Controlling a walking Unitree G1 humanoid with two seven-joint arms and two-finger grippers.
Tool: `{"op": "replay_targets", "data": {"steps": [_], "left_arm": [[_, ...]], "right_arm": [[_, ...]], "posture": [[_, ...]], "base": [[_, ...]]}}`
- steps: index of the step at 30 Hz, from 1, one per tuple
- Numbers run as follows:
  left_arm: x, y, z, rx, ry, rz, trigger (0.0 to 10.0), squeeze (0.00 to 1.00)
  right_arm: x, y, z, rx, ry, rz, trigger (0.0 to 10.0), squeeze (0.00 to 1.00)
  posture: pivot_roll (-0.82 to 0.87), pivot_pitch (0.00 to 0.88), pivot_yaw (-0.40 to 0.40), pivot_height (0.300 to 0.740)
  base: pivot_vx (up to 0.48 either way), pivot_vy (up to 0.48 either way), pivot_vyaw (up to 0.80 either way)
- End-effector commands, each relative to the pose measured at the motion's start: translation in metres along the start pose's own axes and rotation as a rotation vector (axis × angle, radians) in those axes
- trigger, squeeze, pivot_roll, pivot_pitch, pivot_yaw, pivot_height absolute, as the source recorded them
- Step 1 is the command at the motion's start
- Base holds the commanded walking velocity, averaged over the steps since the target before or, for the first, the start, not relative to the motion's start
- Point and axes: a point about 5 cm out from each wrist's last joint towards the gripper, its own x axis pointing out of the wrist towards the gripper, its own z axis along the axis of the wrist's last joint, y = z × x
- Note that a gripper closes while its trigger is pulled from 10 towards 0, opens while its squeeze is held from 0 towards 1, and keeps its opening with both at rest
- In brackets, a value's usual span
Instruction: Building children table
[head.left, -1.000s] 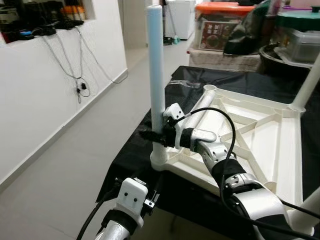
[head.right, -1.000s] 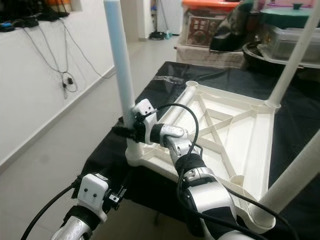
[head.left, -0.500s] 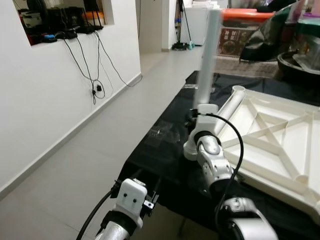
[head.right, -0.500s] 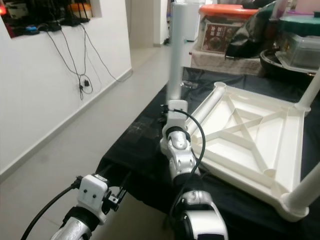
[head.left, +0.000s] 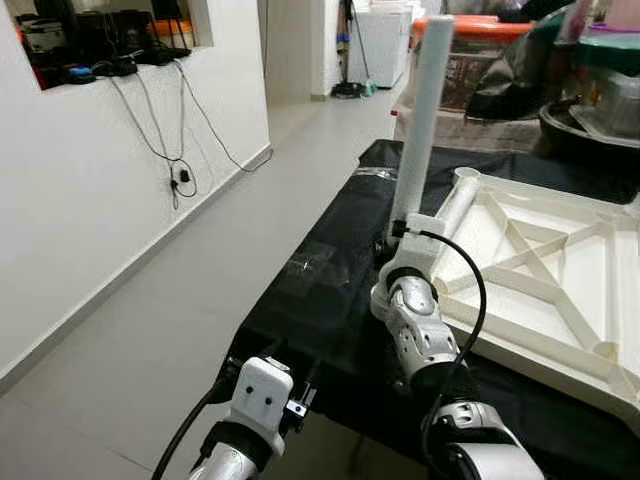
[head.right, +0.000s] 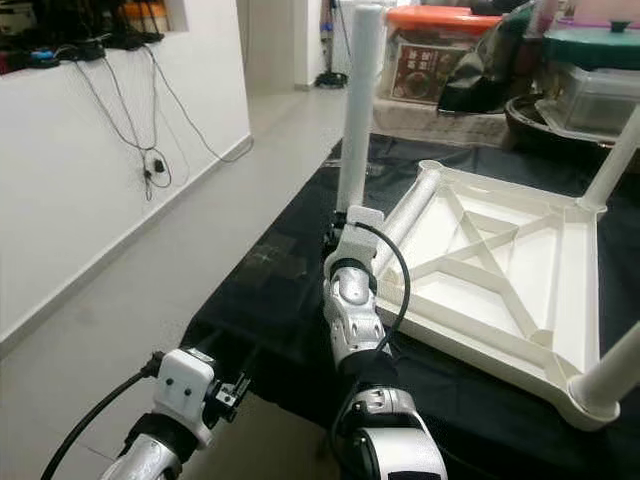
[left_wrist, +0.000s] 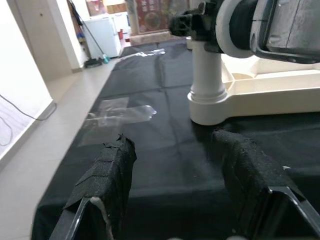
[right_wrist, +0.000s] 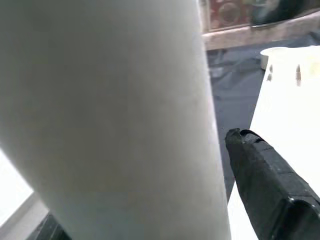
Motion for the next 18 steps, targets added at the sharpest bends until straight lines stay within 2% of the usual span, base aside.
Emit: {"op": "replay_targets", "data": {"steps": [1, 6, 7, 8, 9, 10, 11, 12, 13, 14, 15, 16, 18], "left_arm": [[-0.001, 0.001, -0.003, 0.003, 0.019, 0.000, 10.0, 0.00], [-0.001, 0.001, -0.003, 0.003, 0.019, 0.000, 10.0, 0.00], [0.000, 0.001, -0.003, 0.003, 0.019, 0.001, 10.0, 0.00], [0.000, 0.001, -0.003, 0.003, 0.019, 0.001, 10.0, 0.00], [0.001, 0.001, -0.003, 0.000, 0.017, 0.002, 10.0, 0.00], [0.001, 0.001, -0.003, 0.000, 0.017, 0.002, 10.0, 0.00], [0.001, 0.001, -0.003, -0.001, 0.016, 0.001, 10.0, 0.00], [0.001, 0.001, -0.003, -0.001, 0.016, 0.001, 10.0, 0.00], [0.002, 0.001, -0.003, -0.001, 0.015, 0.000, 10.0, 0.00], [0.002, 0.001, -0.003, -0.001, 0.015, 0.000, 10.0, 0.00], [0.002, 0.001, -0.003, -0.001, 0.015, 0.000, 10.0, 0.00], [0.002, 0.001, -0.003, -0.001, 0.015, 0.000, 10.0, 0.00], [0.002, 0.001, -0.003, 0.000, 0.014, 0.001, 10.0, 0.00]], "right_arm": [[0.003, 0.007, 0.011, 0.010, -0.038, 0.185, 10.0, 0.00], [0.003, 0.007, 0.011, 0.010, -0.038, 0.185, 10.0, 0.00], [0.003, 0.010, 0.015, 0.014, -0.036, 0.279, 10.0, 0.00], [0.003, 0.010, 0.015, 0.014, -0.036, 0.279, 10.0, 0.00], [0.002, 0.017, 0.018, -0.023, 0.014, 0.542, 10.0, 0.00], [0.002, 0.017, 0.018, -0.023, 0.014, 0.542, 10.0, 0.00], [-0.002, 0.022, 0.018, -0.047, 0.081, 0.788, 10.0, 0.00], [-0.002, 0.022, 0.018, -0.047, 0.081, 0.788, 10.0, 0.00], [-0.006, 0.024, 0.017, -0.070, 0.141, 0.960, 10.0, 0.00], [-0.006, 0.024, 0.017, -0.070, 0.141, 0.960, 10.0, 0.00], [-0.010, 0.026, 0.017, -0.080, 0.192, 1.109, 10.0, 0.00], [-0.010, 0.026, 0.017, -0.080, 0.192, 1.109, 10.0, 0.00], [-0.015, 0.033, 0.015, -0.083, 0.269, 1.323, 10.0, 0.00]], "posture": [[-0.02, 0.000, 0.010, 0.740], [-0.02, 0.000, 0.010, 0.740], [-0.02, 0.000, 0.010, 0.740], [-0.02, 0.000, 0.010, 0.740], [-0.06, 0.000, 0.010, 0.740], [-0.06, 0.000, 0.010, 0.740], [-0.06, 0.000, 0.010, 0.740], [-0.06, 0.000, 0.010, 0.740], [-0.05, 0.000, 0.016, 0.740], [-0.05, 0.000, 0.016, 0.740], [-0.05, 0.000, 0.016, 0.740], [-0.05, 0.000, 0.016, 0.740], [-0.05, 0.000, 0.016, 0.740]], "base": [[0.000, 0.000, 0.00], [0.000, 0.000, 0.00], [0.000, 0.000, 0.00], [0.000, 0.000, 0.00], [0.000, 0.000, 0.00], [0.000, 0.000, 0.00], [0.000, 0.000, 0.00], [0.000, 0.000, 0.00], [0.000, 0.000, 0.00], [0.000, 0.000, 0.00], [0.000, 0.000, 0.00], [0.000, 0.000, 0.00], [0.000, 0.000, 0.00]]}}
